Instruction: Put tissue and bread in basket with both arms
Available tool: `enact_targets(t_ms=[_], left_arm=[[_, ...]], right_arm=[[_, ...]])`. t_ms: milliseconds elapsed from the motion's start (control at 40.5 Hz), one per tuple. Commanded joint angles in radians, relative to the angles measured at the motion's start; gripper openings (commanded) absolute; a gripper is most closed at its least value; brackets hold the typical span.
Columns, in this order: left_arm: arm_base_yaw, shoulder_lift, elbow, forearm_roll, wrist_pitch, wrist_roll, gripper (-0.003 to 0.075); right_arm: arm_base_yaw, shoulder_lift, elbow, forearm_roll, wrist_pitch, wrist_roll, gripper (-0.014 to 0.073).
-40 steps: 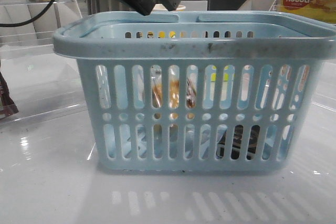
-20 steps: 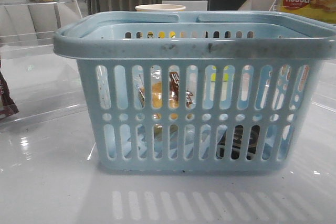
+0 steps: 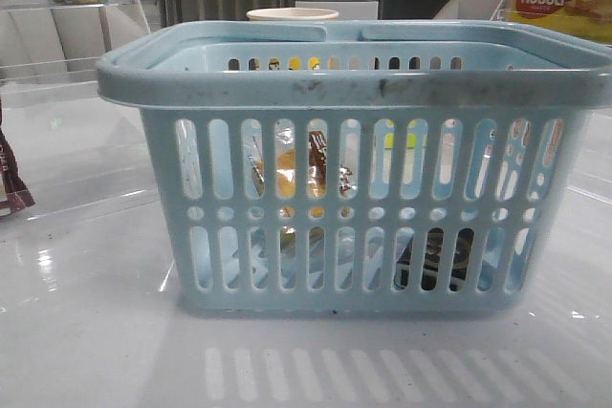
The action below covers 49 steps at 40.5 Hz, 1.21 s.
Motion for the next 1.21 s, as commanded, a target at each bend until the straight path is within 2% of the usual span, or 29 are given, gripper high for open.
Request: enact_targets(t_ms=[0,99,346,716,815,988,1111,1185], left_arm=[[-0.008,-0.059,0.002,0.112,-0.059,-0.147,0.0419],[-0.008,-0.096,0.028,0.161,-0.063,-0.177,0.0419],[-0.008,-0.094,0.035,0.162,-0.063,-0.177,0.0415],[-0.008,-0.092,0.043,0.162,-0.084,-0.177,0.0361],[-0.008,-0.092,0.043,0.162,-0.09,-0.177,0.0311],[-0.008,-0.092,0.043,0.162,-0.091,-0.177,0.0193],[-0.008,-0.092,0.043,0.17,-0.091,-0.192,0.009],[-0.008,-0.092,0.043,0.215,-0.091,-0.267,0.0099]], right_arm=[[-0.002,-0.014,-0.026,-0.016,-0.069,-0.008,0.057],[-0.002,-0.014,-0.026,-0.019,-0.063,-0.008,0.057],[-0.002,-0.083,0.01,-0.052,0.056,-0.008,0.057],[-0.002,-0.323,0.186,-0.012,0.031,-0.007,0.0562],[-0.002,-0.334,0.192,-0.012,0.031,-0.007,0.047],[-0.002,-0.333,0.192,-0.012,0.032,-0.007,0.0204],[-0.002,-0.333,0.192,-0.012,0.034,-0.007,0.0087],[-0.002,-0.333,0.192,-0.013,0.038,-0.007,0.005]])
